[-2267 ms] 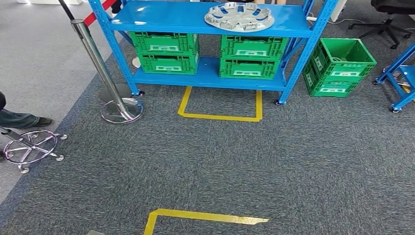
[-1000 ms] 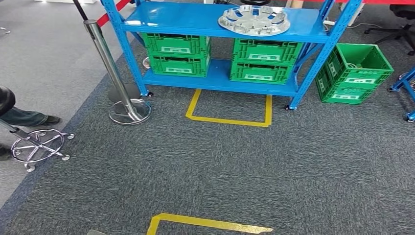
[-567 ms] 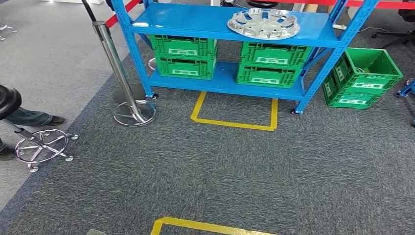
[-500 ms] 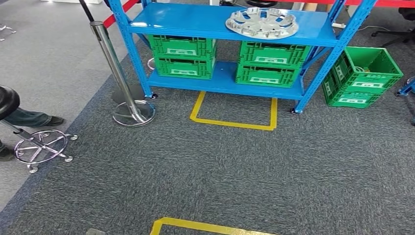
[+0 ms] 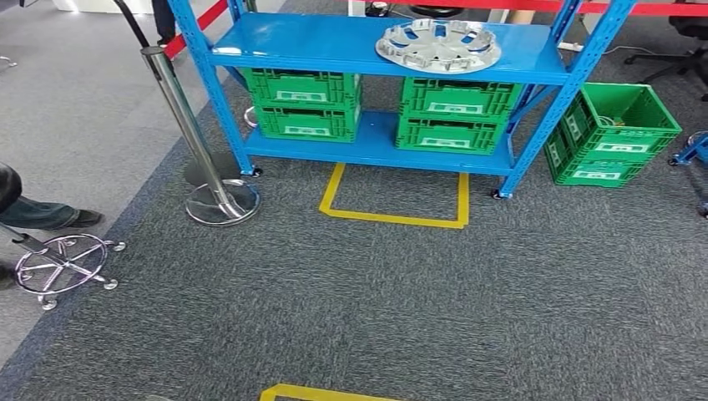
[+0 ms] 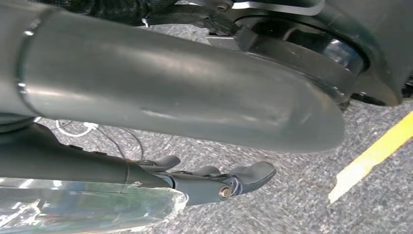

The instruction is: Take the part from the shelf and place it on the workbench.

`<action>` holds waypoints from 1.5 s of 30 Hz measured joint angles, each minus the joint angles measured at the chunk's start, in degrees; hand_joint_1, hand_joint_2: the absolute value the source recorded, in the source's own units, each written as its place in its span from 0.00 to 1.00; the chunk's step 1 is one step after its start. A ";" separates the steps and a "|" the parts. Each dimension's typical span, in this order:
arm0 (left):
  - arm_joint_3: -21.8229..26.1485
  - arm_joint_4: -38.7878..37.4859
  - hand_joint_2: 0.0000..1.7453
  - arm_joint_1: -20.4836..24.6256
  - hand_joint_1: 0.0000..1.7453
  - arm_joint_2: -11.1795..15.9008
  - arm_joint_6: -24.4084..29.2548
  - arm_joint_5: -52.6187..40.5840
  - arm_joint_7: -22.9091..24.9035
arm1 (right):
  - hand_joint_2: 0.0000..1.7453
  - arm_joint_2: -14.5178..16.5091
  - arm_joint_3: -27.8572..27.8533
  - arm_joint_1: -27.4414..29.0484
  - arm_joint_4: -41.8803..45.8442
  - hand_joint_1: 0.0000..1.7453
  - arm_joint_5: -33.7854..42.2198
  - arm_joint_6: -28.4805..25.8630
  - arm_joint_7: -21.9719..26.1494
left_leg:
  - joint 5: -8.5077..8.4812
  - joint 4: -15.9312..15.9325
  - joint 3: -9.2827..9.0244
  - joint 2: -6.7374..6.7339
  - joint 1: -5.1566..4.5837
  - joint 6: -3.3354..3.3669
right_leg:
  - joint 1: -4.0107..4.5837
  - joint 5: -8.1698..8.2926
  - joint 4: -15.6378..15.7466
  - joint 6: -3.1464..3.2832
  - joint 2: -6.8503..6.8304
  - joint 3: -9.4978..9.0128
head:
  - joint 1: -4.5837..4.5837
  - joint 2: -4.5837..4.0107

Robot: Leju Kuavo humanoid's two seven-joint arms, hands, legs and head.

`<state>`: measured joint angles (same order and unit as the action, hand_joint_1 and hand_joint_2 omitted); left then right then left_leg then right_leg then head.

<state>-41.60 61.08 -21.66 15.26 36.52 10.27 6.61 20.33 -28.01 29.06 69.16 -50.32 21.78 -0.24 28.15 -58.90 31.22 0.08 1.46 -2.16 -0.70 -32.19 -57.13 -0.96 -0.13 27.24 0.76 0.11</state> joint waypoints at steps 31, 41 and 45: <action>2.50 1.62 0.00 -1.47 0.00 -0.48 -0.39 -2.02 1.62 | 0.00 0.03 -0.57 -0.14 -0.42 0.00 0.28 0.38 -0.55 | 0.70 -0.56 0.47 0.14 -0.57 1.01 | 0.51 -0.82 -0.28 0.24 0.14 -0.96 | 0.06 0.01; 3.87 2.35 0.00 -2.31 0.00 -1.04 -1.22 -4.07 2.58 | 0.00 0.04 -0.47 -0.19 -0.46 0.00 0.80 0.15 -0.85 | 2.57 0.12 -1.82 0.15 -0.94 3.58 | 0.55 -4.77 -15.21 -0.71 0.11 9.34 | -0.86 -0.01; 5.08 2.71 0.00 -2.77 0.00 -1.54 -1.95 -5.11 2.91 | 0.00 0.03 -0.47 -0.13 -0.49 0.00 1.71 -0.22 -1.21 | 3.95 0.25 -3.51 0.30 -1.10 3.08 | 1.31 1.27 -3.96 1.02 0.13 6.08 | -0.78 -0.01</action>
<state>-36.52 63.78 -24.43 13.72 34.57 5.16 9.52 20.36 -28.48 28.93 68.67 -48.60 21.56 -1.44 32.10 -58.65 27.72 0.37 0.36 0.92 0.60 -30.91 -61.08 0.06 -0.01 33.32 -0.02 0.11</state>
